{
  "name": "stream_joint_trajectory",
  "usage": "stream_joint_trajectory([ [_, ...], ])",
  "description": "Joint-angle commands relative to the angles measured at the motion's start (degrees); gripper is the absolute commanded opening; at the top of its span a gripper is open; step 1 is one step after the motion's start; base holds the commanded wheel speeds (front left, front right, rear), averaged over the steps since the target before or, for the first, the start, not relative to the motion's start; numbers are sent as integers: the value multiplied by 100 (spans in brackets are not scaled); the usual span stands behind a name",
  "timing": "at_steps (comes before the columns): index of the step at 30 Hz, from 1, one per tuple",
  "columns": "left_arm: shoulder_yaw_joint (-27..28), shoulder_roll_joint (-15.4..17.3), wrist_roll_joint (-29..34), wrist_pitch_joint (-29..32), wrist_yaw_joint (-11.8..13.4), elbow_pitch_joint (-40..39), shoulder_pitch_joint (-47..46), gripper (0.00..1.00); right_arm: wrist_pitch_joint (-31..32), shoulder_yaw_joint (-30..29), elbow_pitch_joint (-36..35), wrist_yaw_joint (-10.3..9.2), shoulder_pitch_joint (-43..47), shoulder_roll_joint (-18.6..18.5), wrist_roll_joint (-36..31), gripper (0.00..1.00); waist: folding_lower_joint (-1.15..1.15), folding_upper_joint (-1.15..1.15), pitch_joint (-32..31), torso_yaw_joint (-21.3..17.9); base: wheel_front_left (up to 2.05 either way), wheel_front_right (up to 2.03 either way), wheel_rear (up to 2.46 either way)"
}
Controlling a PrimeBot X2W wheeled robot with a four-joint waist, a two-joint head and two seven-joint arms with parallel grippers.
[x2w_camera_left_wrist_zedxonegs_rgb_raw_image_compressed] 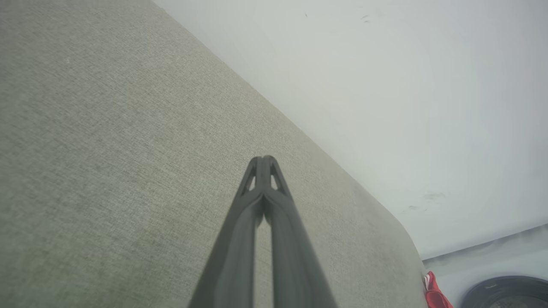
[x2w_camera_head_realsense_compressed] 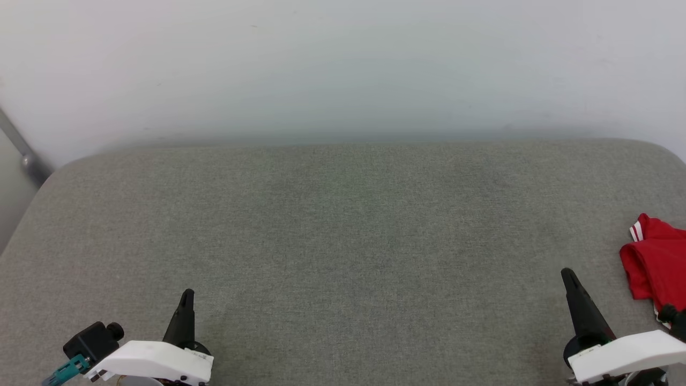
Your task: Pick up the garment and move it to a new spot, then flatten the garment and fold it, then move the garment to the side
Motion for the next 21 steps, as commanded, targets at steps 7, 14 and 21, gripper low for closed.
stream_joint_trajectory([
  [7,174,-73,-522,162,-109,-27,-211,0,39,-42,96,1,-277,13,647,0,0,0,18,-1,0,0,0],
  [14,280,-150,-920,287,-186,-1,-260,0,70,-66,215,0,-365,23,1139,0,0,0,35,-2,0,0,0],
  [21,386,-212,-1294,402,-255,24,-319,0,90,-87,332,0,-436,32,1595,0,0,0,51,-3,0,0,0],
])
